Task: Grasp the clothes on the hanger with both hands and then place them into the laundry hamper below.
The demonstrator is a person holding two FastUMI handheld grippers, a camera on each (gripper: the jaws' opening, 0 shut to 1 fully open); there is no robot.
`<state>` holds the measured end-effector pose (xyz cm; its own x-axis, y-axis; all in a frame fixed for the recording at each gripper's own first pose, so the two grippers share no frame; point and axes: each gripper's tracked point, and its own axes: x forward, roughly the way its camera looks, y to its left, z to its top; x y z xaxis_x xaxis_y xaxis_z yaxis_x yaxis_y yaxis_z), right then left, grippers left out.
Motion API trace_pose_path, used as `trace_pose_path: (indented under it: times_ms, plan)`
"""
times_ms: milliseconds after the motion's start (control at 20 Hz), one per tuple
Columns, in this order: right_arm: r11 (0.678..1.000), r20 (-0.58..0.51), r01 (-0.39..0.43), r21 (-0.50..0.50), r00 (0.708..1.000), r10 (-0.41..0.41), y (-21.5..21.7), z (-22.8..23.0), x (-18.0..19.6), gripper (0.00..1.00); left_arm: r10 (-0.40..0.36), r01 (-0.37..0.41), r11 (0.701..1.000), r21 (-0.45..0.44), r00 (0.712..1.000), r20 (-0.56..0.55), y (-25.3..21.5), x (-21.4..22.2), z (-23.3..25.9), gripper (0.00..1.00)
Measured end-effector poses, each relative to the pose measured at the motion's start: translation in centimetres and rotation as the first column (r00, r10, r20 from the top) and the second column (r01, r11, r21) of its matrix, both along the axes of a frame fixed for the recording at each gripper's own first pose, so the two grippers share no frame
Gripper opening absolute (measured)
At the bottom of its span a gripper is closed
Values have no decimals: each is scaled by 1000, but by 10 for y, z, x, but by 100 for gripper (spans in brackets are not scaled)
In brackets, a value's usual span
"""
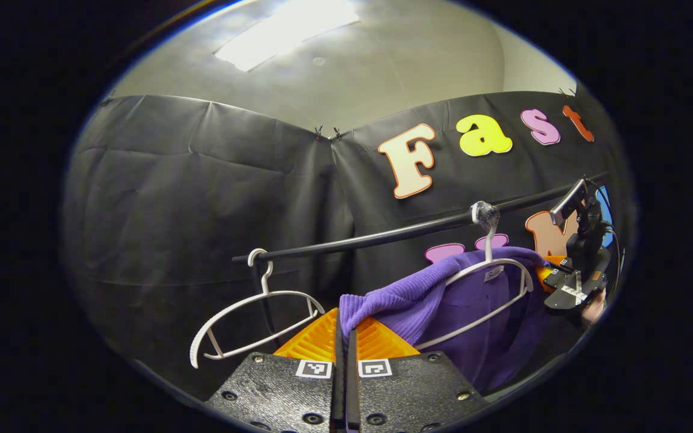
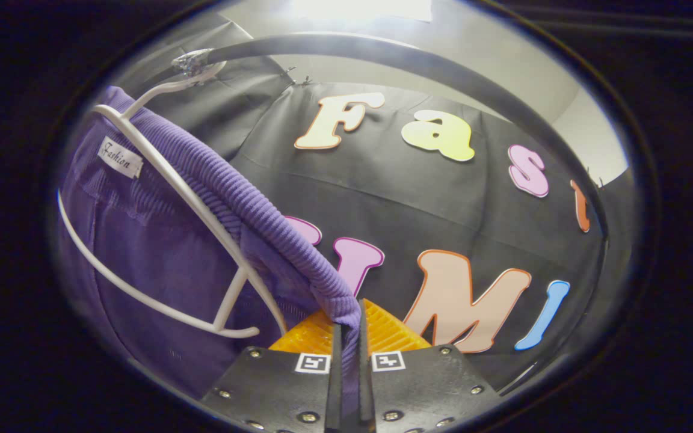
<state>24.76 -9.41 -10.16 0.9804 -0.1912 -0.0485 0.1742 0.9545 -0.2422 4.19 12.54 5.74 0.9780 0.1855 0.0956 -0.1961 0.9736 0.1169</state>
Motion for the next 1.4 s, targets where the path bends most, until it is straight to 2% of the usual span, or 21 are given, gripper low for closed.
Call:
trace_pose_path:
  times_ms: [150, 350, 500, 750, 800, 1050, 1250, 1400]
  plan:
    - [1000, 2, -16, 18, 1000, 16, 3, 0, 2, 11, -11, 11, 1000, -10, 1000, 8, 10, 7, 2, 2]
    - [999, -5, -31, 16, 1000, 31, 4, 1, 5, 11, -34, 33, 999, 28, 999, 20, 17, 11, 7, 2]
    - [999, 3, -42, 13, 999, 42, 6, 4, 4, 11, -53, 53, 999, 9, 998, 28, 26, 16, 11, 0]
    - [997, 19, -77, -20, 997, 77, 17, 15, 0, 10, -22, 20, 998, 52, 999, 30, 51, 23, 8, 0]
    - [996, 21, -86, -26, 996, 86, 21, 16, 0, 9, -15, 13, 999, 52, 999, 29, 57, 26, 7, 3]
    - [992, 18, -108, -61, 994, 109, 33, 15, -2, 8, -3, 2, 1000, 27, 1000, 24, 72, 35, -8, 2]
    - [993, 17, -112, -24, 994, 112, 33, 13, -2, 8, 12, -12, 997, 75, 1000, 0, 80, 43, -28, 2]
    - [993, 18, -115, -12, 993, 115, 33, 14, -1, 8, 16, -15, 998, 64, 1000, -10, 84, 50, -40, 2]
